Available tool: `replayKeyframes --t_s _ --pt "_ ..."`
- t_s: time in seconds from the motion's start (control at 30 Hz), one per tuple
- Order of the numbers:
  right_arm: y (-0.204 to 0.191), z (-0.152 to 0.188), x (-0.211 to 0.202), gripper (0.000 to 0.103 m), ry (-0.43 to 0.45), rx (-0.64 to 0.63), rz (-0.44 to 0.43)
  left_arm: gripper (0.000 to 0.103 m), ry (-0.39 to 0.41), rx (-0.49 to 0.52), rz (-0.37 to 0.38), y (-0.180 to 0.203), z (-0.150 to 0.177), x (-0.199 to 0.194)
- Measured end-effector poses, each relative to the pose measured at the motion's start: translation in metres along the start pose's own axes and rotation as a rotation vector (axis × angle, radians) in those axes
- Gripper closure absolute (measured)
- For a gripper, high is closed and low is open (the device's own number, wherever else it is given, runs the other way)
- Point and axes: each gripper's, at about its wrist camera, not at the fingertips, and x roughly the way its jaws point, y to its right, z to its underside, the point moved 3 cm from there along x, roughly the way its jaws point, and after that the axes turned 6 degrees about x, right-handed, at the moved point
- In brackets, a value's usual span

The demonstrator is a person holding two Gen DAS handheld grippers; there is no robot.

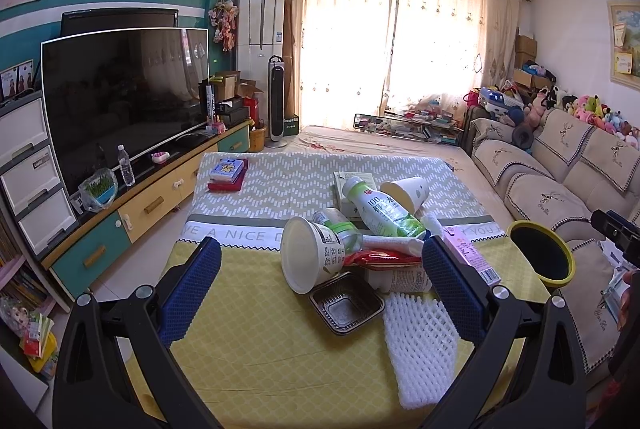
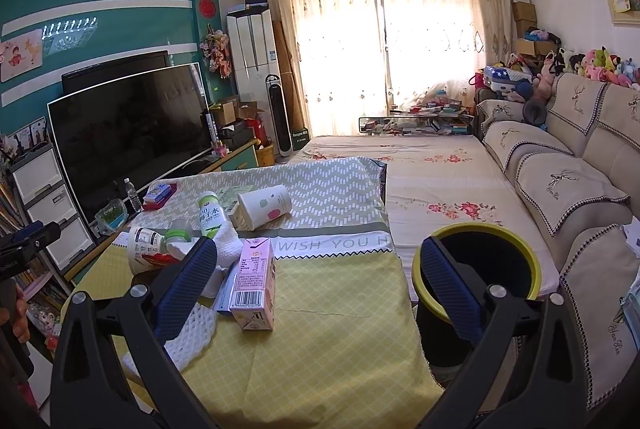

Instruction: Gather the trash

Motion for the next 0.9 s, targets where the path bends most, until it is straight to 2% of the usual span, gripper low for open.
replayKeyframes --t_s 0.9 --pt "-0.0004 0.0074 0.0092 0.006 -0.014 0.005 0.000 0.004 -0.010 0.007 0.002 -0.0017 0.0024 0.0029"
